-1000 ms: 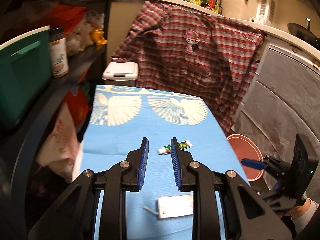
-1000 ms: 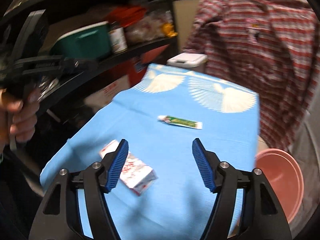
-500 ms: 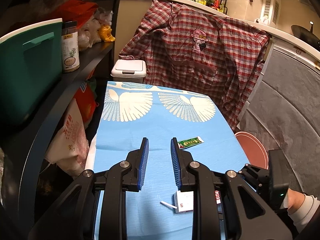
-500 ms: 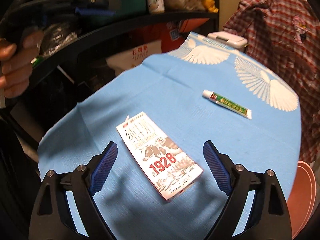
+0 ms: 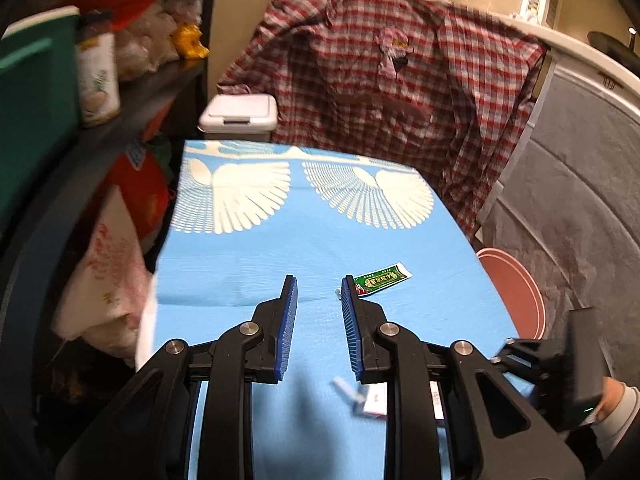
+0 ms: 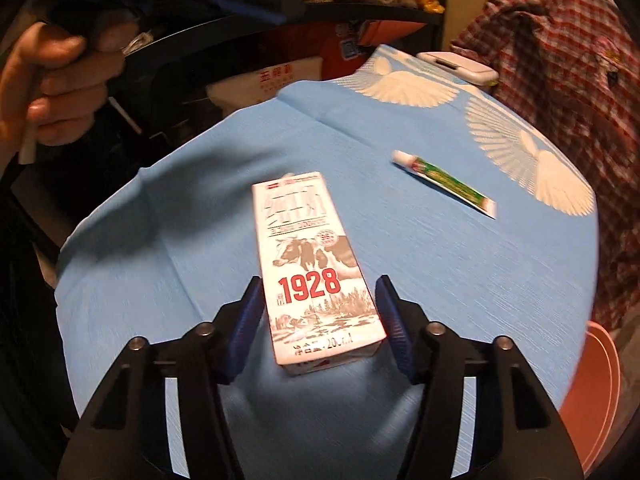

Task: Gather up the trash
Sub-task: 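Grasp the green ointment tube with the left tool while the right tool grasps the white milk carton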

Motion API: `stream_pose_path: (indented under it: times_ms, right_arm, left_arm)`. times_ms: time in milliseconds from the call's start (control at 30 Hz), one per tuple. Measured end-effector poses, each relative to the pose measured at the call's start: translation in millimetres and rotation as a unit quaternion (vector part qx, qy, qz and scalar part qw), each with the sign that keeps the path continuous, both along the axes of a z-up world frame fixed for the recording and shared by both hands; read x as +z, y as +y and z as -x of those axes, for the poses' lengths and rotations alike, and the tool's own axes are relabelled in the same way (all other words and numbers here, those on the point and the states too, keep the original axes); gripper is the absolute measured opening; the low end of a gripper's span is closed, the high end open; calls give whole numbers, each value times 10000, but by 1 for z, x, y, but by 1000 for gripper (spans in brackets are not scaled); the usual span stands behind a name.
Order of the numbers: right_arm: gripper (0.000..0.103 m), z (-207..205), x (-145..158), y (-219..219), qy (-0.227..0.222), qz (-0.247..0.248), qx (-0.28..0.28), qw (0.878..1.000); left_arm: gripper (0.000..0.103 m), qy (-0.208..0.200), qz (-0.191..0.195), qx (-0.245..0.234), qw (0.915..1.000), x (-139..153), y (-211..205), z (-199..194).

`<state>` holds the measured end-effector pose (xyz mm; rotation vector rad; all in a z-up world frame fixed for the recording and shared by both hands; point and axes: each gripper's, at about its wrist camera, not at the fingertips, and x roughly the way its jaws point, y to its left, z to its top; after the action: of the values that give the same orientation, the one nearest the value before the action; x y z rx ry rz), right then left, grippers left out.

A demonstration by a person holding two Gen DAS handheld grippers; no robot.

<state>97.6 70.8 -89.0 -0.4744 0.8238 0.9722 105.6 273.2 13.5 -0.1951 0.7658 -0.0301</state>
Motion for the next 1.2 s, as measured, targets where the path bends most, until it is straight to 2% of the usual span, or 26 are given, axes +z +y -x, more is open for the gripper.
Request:
stream_pose_path:
  times_ms: [167,300,367,433,600,767,1100,1167,1200]
  right_arm:
    - [53,-19,3,-44,-19,-24,-622,9981]
    - [53,-32,4,-71,83,-114,-1054,9943]
    - [54,-36,4,-79,131,-144,-1193,9927]
    - [58,-39,3,-81,175,-159,-1272,9916]
    - [60,-44,0,-74,211,-167,-1292,9913]
    - [61,-52,-1,-66,261,-185,-1359,9902]
    - [61,-58,-4,-65,314,-187,-1403,9894]
    - [60,-58,-4,-64,314,-185,-1415,9893]
    - [58,-58,-4,-64,311,-185,-1417,9892]
  left_arm:
    - [23,314,24,-210,9993,-32,-11,-30]
    - [24,451,-225,-445,9977,-52,-31,-52]
    - [29,517,-298,-524,9968,-63,-37,-62]
    - [46,570,-305,-541,9964,-72,-40,-72]
    - [62,685,-538,-738,9935,-93,-54,-89]
    - [62,842,-667,-853,9905,-109,-59,-101]
    - [63,854,-753,-1037,9881,-117,-74,-109]
    - [55,875,-798,-1048,9874,-118,-75,-109]
    - [44,906,-830,-1026,9871,-117,-74,-110]
